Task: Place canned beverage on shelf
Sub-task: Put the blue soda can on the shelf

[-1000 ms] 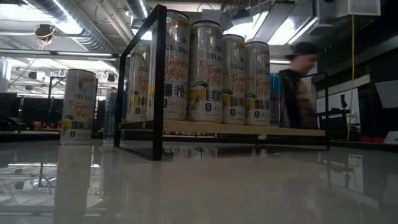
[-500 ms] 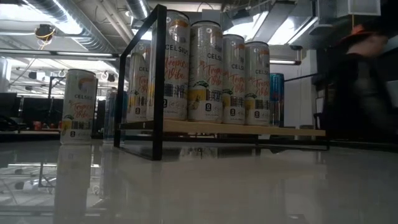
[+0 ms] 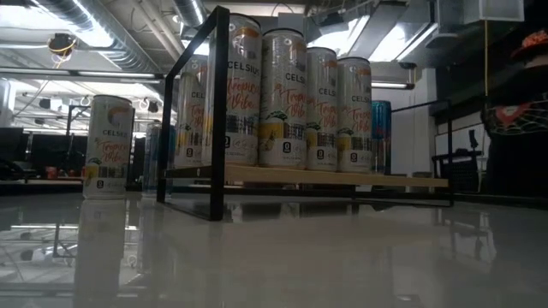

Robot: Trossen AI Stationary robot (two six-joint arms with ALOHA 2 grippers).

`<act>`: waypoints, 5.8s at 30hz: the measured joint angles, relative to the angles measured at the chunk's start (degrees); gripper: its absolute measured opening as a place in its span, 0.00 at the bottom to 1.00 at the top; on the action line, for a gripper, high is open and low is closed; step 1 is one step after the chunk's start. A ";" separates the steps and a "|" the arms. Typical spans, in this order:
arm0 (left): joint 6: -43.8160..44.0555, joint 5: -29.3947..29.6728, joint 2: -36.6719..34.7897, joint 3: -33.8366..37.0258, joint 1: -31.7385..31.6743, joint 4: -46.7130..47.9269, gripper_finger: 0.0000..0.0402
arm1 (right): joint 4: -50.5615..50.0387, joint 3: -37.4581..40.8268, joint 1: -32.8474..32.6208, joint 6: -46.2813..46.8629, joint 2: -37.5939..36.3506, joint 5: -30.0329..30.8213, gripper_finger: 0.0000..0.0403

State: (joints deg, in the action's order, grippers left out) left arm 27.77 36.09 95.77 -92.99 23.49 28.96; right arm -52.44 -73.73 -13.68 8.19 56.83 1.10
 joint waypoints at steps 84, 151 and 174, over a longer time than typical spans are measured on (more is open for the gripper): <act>-1.42 -7.23 0.07 0.02 -5.19 6.62 0.87 | -21.00 -18.43 27.59 -46.60 42.90 2.15 0.56; -1.40 -7.25 0.07 0.02 -5.20 6.64 0.87 | -20.83 -18.51 27.59 -46.17 42.76 0.40 0.72; -1.38 -7.23 0.09 0.02 -5.19 6.63 0.87 | -20.88 -18.51 27.59 -44.73 42.74 0.41 0.74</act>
State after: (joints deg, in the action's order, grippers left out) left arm 26.39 28.86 95.85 -92.97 18.30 35.59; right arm -73.32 -92.25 13.91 -36.54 99.57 1.51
